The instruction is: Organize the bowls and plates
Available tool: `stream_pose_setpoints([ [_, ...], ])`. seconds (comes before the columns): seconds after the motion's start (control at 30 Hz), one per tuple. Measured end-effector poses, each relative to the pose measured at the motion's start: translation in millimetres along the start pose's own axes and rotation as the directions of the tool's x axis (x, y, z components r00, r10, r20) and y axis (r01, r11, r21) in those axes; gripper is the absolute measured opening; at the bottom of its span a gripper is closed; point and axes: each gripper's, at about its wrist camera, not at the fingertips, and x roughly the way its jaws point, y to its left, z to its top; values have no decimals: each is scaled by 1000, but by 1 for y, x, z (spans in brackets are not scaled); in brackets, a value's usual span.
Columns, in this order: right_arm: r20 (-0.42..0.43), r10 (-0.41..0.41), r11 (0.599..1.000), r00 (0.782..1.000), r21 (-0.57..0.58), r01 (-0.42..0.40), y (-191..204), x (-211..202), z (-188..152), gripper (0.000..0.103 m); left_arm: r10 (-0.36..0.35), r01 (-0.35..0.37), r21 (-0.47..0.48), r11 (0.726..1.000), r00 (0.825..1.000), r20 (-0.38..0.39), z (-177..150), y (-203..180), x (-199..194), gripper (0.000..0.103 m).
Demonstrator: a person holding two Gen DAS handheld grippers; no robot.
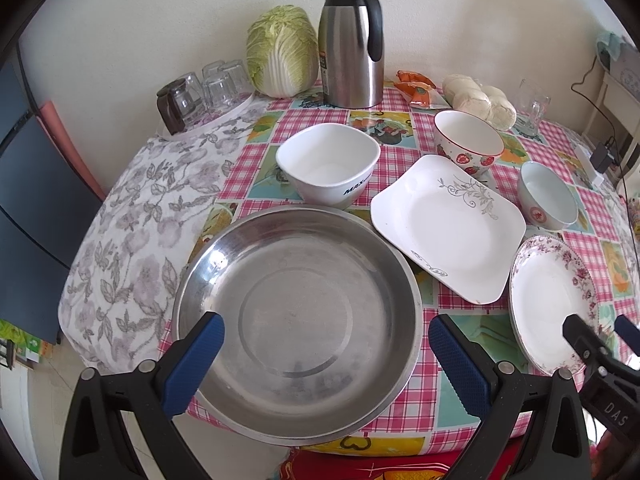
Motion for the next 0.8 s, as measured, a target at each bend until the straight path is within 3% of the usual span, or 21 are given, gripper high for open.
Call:
stream_pose_setpoints([
  [0.13,-21,38,999,999,-36,-38,17,6,1,103,-38,37,-111,993,999,-8,3,29,6,103],
  [0.27,-65,90,994,994,-50,-93,33,18,3,103,16,-16,-235,972,1000,0,0,70,15,103],
  [0.4,-104,115,989,988,-84,-124,52,32,2,103,26,-22,-325,946,1000,7,-6,100,22,103],
  [0.63,-145,152,977,978,-131,-171,72,46,3,103,7,10,-447,895,999,36,-18,136,33,103],
  [0.8,-176,182,968,967,-141,-208,83,57,3,103,-5,-5,-466,885,1000,-20,-20,146,47,103],
])
